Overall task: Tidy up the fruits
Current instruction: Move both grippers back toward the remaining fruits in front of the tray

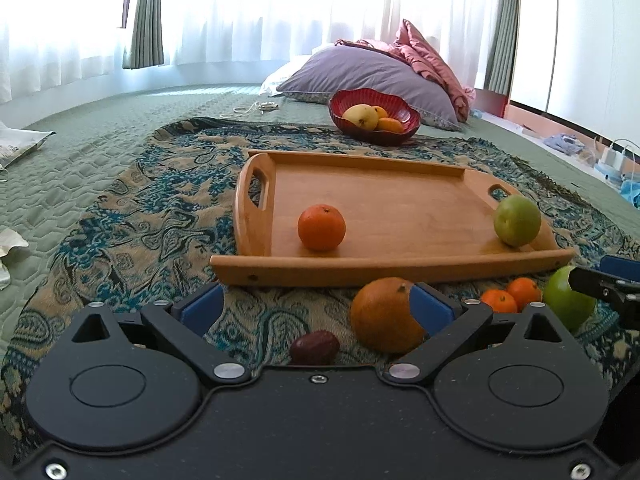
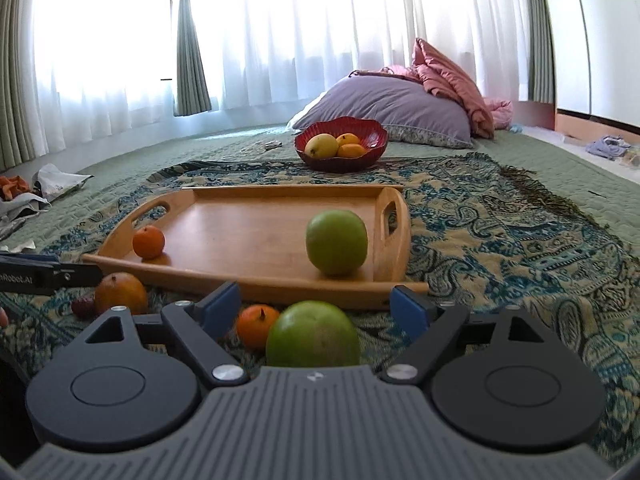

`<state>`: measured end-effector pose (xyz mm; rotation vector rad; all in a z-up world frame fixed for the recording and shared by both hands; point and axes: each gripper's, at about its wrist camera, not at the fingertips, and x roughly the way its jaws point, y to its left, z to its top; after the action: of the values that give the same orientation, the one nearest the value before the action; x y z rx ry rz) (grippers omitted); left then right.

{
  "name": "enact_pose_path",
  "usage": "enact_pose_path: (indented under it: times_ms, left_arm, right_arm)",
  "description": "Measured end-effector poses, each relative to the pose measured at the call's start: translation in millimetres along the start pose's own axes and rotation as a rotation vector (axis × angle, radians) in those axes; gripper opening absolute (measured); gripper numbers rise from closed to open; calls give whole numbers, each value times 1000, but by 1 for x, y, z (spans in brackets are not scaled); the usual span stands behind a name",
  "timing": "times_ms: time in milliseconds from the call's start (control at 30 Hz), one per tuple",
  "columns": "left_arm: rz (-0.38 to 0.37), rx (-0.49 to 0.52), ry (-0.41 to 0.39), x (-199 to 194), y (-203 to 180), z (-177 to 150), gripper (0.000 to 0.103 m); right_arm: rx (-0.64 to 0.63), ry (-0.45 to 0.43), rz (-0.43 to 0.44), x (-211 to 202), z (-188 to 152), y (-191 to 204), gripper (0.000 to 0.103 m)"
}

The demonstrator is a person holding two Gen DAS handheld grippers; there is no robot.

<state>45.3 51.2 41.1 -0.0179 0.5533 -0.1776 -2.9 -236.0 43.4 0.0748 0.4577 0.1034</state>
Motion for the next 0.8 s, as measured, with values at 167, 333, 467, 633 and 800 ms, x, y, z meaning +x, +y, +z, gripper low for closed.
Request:
enact_pose_path:
  times_ms: [167, 333, 467, 633, 800]
  left_arm:
    - [17, 19, 0, -1, 0, -10, 101]
    - [32, 19, 1, -1, 0, -18, 101]
    - [44, 27, -4, -3, -1, -22, 91]
    - [40, 40, -7, -5, -3, -24, 75]
    - [28, 37, 11, -5, -4, -26, 55]
  right_arm:
    - [-21, -10, -25, -5, -15, 5, 92]
    - [-32, -7, -25, -4, -24, 8, 94]
    - [-39, -10, -20, -3, -29, 11, 94]
    - [-83, -24, -44, -4, -35, 19, 94]
    - [-94, -8, -63, -3, -38, 25, 93]
